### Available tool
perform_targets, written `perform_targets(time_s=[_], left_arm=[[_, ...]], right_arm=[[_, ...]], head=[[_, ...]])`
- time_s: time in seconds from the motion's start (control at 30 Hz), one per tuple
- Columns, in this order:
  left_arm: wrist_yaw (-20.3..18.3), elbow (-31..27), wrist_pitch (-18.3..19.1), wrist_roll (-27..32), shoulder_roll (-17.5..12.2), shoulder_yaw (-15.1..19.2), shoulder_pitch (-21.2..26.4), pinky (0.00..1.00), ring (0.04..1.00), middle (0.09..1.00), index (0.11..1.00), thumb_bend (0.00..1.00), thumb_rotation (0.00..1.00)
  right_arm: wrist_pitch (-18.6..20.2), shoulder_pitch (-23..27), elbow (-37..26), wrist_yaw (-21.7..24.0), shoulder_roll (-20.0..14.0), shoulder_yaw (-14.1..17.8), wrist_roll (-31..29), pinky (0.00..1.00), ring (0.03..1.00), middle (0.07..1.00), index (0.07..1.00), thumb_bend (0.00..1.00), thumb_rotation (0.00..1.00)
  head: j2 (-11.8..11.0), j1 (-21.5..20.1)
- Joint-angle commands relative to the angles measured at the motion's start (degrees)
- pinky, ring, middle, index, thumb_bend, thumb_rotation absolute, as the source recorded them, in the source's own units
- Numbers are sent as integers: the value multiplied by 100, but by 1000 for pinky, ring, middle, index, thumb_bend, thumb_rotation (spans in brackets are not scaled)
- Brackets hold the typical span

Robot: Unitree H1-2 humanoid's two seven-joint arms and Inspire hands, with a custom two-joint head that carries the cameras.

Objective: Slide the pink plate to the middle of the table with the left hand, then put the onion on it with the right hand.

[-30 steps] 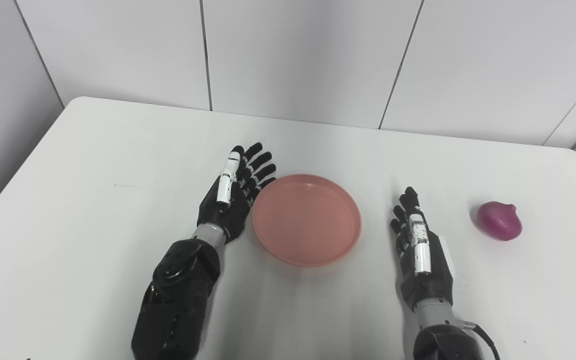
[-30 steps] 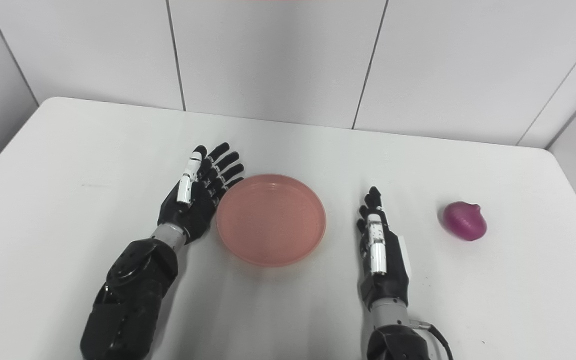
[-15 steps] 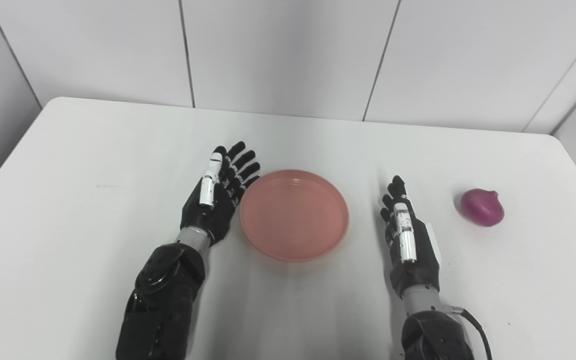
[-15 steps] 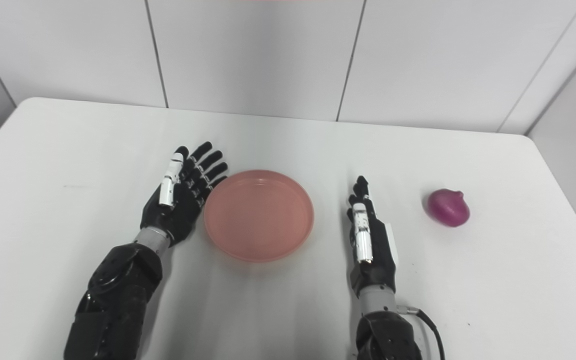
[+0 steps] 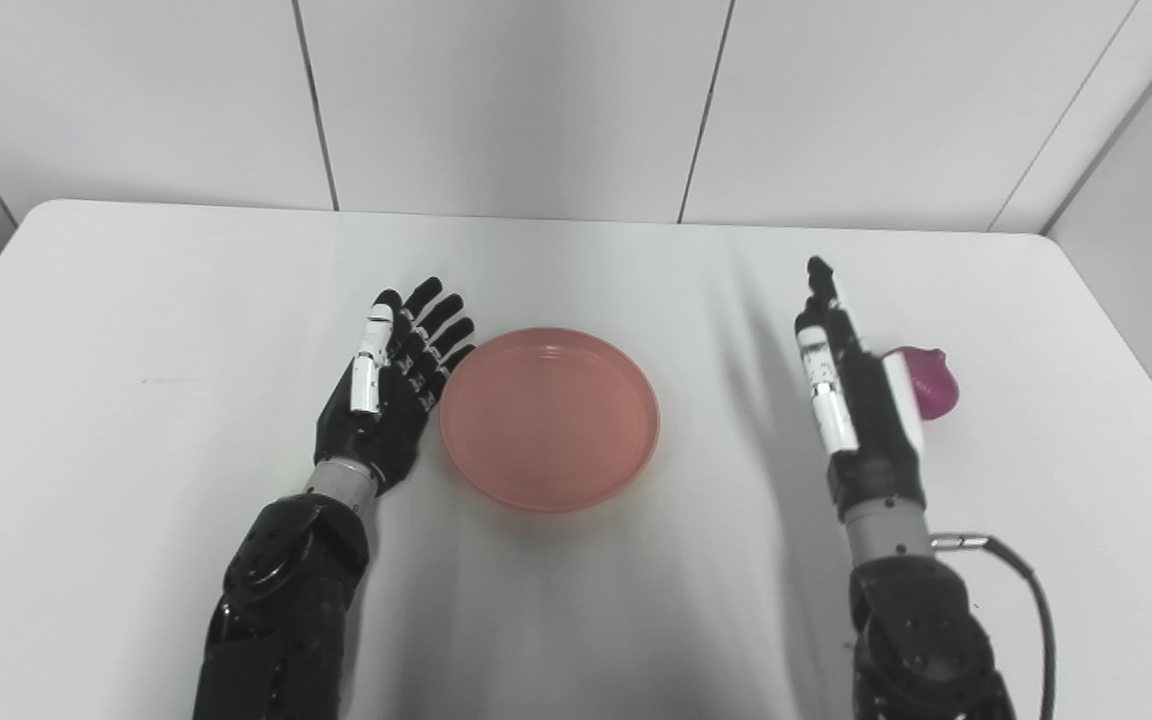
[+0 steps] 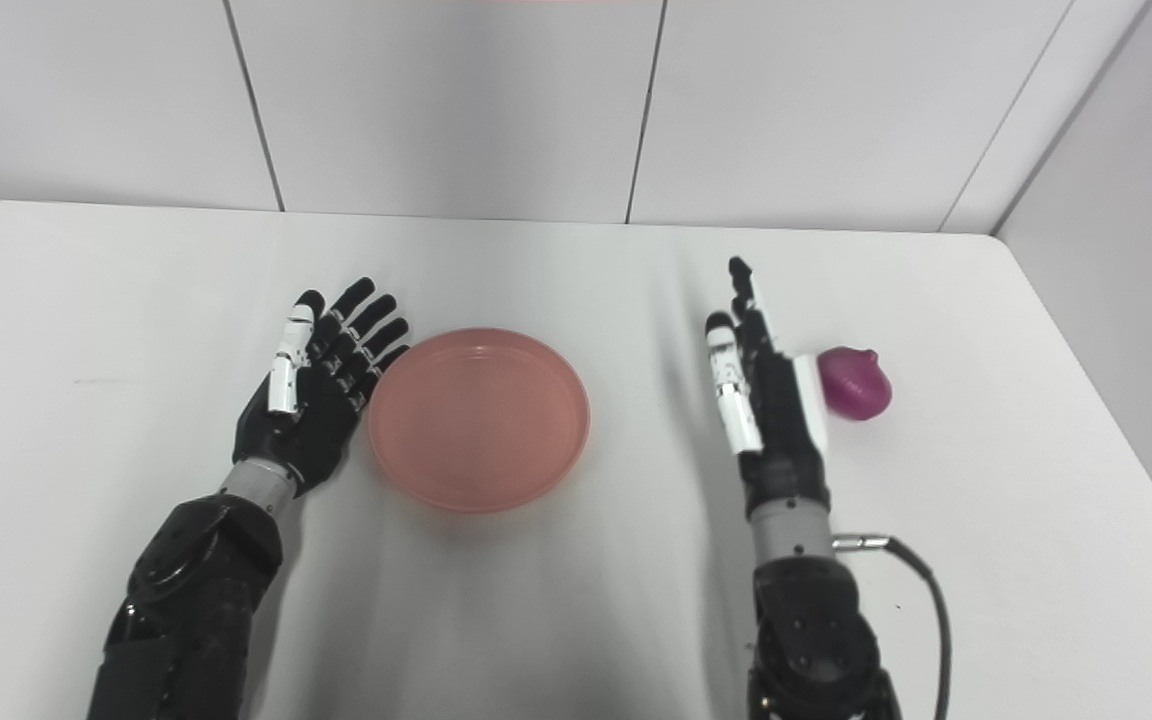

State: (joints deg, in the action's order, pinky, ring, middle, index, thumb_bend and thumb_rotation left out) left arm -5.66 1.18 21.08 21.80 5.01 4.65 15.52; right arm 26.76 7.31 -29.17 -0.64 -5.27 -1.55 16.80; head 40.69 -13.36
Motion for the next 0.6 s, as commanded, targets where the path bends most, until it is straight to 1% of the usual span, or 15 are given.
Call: perform_targets(time_s=[0.0, 0.03, 0.07, 0.1, 0.13, 0.17, 0.2, 0.23, 0.27, 0.3, 0.37, 0.43, 0.5, 0.57], left_arm=[[-31, 48, -29, 49, 50, -3, -38, 885, 898, 907, 895, 423, 1000], [-33, 47, -45, 43, 55, -8, -52, 885, 898, 906, 895, 422, 1000], [-33, 47, -56, 41, 55, -13, -62, 881, 896, 904, 894, 422, 1000], [-32, 41, -64, 45, 52, -10, -72, 880, 896, 904, 894, 422, 1000], [-31, 37, -68, 50, 48, -7, -77, 876, 894, 903, 894, 420, 1000], [-30, 31, -58, 72, 40, 12, -79, 873, 892, 902, 892, 420, 1000], [-29, 27, -51, 88, 33, 26, -80, 870, 888, 899, 890, 421, 1000], [-66, 47, -63, 118, 8, 40, -79, 875, 892, 904, 894, 421, 1000], [-95, 61, -73, 137, -9, 50, -78, 876, 892, 905, 895, 420, 1000], [-114, 80, -75, 159, -23, 71, -75, 878, 894, 907, 896, 420, 1000], [-142, 111, -77, 189, -39, 110, -70, 882, 894, 906, 896, 421, 1000], [-185, 161, -103, 217, -66, 128, -64, 883, 894, 907, 895, 421, 1000], [-259, 217, -125, 265, -95, 150, -55, 892, 899, 914, 898, 423, 1000], [-318, 256, -143, 284, -113, 169, -49, 896, 901, 915, 899, 423, 1000]], right_arm=[[2, 160, -253, 77, -202, -8, 333, 892, 959, 967, 960, 474, 800], [-92, 177, -246, 63, -324, -20, 477, 882, 953, 964, 957, 476, 791], [-164, 187, -238, 57, -400, -24, 575, 864, 937, 955, 949, 492, 753], [-204, 206, -238, 27, -449, 3, 662, 858, 931, 951, 947, 498, 740], [-220, 220, -241, 5, -477, 19, 720, 837, 915, 942, 940, 548, 692], [-270, 240, -240, -26, -520, 47, 766, 825, 904, 936, 938, 589, 646], [-308, 252, -237, -44, -549, 66, 798, 822, 898, 931, 940, 626, 596], [-342, 268, -229, -58, -625, 63, 926, 827, 896, 928, 944, 666, 555], [-363, 278, -223, -64, -676, 61, 1022, 828, 895, 928, 944, 673, 549], [-351, 292, -208, -75, -763, 39, 1239, 830, 895, 927, 946, 685, 538], [-341, 313, -181, -88, -861, 19, 1514, 818, 889, 924, 953, 732, 524], [-357, 337, -145, -113, -931, 64, 1662, 818, 890, 925, 955, 745, 506], [-287, 370, -132, -124, -979, 112, 1813, 832, 900, 931, 961, 781, 501], [-215, 404, -121, -119, -1031, 173, 1968, 832, 903, 933, 960, 794, 487]], head=[[-45, -24], [-62, -45], [-62, -45], [-54, -122], [-52, -139], [-55, -268], [-55, -268], [-74, -418], [-74, -418], [-100, -559], [-122, -640], [-146, -701], [-179, -787], [-209, -844]])
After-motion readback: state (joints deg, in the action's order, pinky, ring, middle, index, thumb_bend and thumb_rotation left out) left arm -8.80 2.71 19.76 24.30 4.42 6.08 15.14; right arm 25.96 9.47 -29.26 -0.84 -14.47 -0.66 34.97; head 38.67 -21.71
